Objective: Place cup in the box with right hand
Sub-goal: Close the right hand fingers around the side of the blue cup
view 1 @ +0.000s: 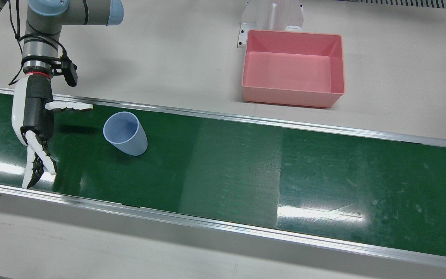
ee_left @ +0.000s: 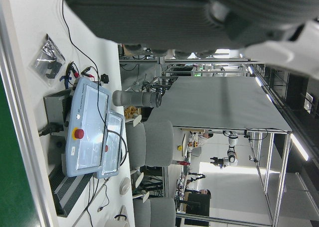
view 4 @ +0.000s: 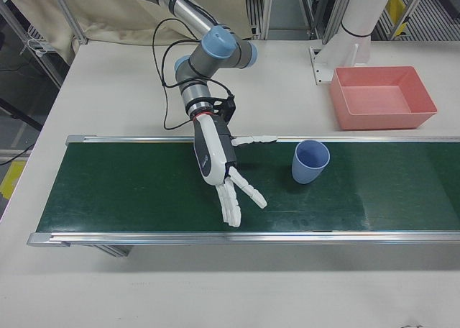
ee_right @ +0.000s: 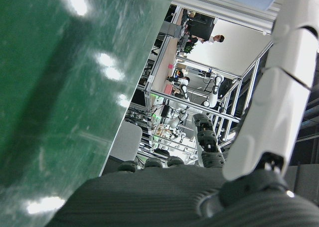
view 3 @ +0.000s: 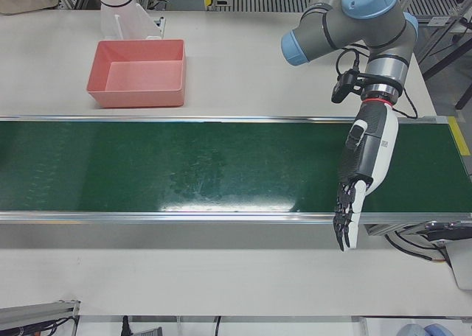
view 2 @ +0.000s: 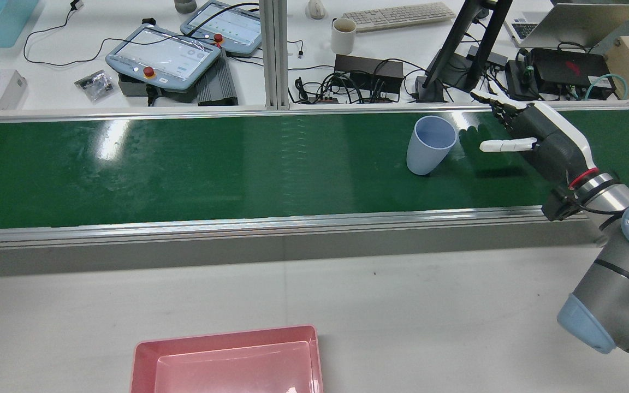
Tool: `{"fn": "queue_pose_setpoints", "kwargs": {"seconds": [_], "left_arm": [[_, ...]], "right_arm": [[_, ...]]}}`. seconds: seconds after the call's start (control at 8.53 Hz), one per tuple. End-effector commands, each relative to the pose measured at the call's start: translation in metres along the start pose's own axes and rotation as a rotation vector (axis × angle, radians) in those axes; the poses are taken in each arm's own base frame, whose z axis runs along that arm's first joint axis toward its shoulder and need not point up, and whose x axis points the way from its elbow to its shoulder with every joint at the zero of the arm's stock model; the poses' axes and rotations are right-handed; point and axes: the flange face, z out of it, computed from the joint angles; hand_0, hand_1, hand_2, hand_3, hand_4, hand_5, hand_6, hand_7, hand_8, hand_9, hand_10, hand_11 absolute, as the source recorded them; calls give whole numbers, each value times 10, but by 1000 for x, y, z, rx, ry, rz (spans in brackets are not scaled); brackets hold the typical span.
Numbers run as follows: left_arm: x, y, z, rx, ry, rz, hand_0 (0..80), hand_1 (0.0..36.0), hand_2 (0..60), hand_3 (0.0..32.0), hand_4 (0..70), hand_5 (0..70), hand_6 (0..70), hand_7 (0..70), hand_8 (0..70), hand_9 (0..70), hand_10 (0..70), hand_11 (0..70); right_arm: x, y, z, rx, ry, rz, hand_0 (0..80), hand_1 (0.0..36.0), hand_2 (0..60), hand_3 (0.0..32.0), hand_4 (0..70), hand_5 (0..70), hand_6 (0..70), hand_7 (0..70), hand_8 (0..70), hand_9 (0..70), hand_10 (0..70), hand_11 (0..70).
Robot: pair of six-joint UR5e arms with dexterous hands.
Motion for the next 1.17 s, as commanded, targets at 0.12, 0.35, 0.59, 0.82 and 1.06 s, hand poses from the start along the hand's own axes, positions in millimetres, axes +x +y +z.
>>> {"fn": "queue_pose_setpoints", "kwargs": {"seconds": [0.12,0.35,0.59,0.82,1.06], "left_arm": [[0,0,0,0,0,0,0,0,0,0,0,0,0,0,0,0,0,0],[0,0,0,0,0,0,0,0,0,0,0,0,0,0,0,0,0,0],[0,0,0,0,0,0,0,0,0,0,0,0,0,0,0,0,0,0],[0,0,0,0,0,0,0,0,0,0,0,0,0,0,0,0,0,0],[0,0,0,0,0,0,0,0,0,0,0,0,0,0,0,0,0,0]], "right_arm": [[13,8,1,-11,16,8,482,154,54,0,0,35,0,0,0,0,0,0],[20,16,4,-26,25,15,482,152,54,0,0,34,0,0,0,0,0,0],[26,21,6,-32,28,22,480,152,56,0,0,33,0,0,0,0,0,0],[32,28,4,-34,7,39,478,150,65,0,0,33,1,0,0,0,0,0],[36,38,6,-47,7,46,450,203,384,0,0,37,15,34,0,0,0,0]]}}
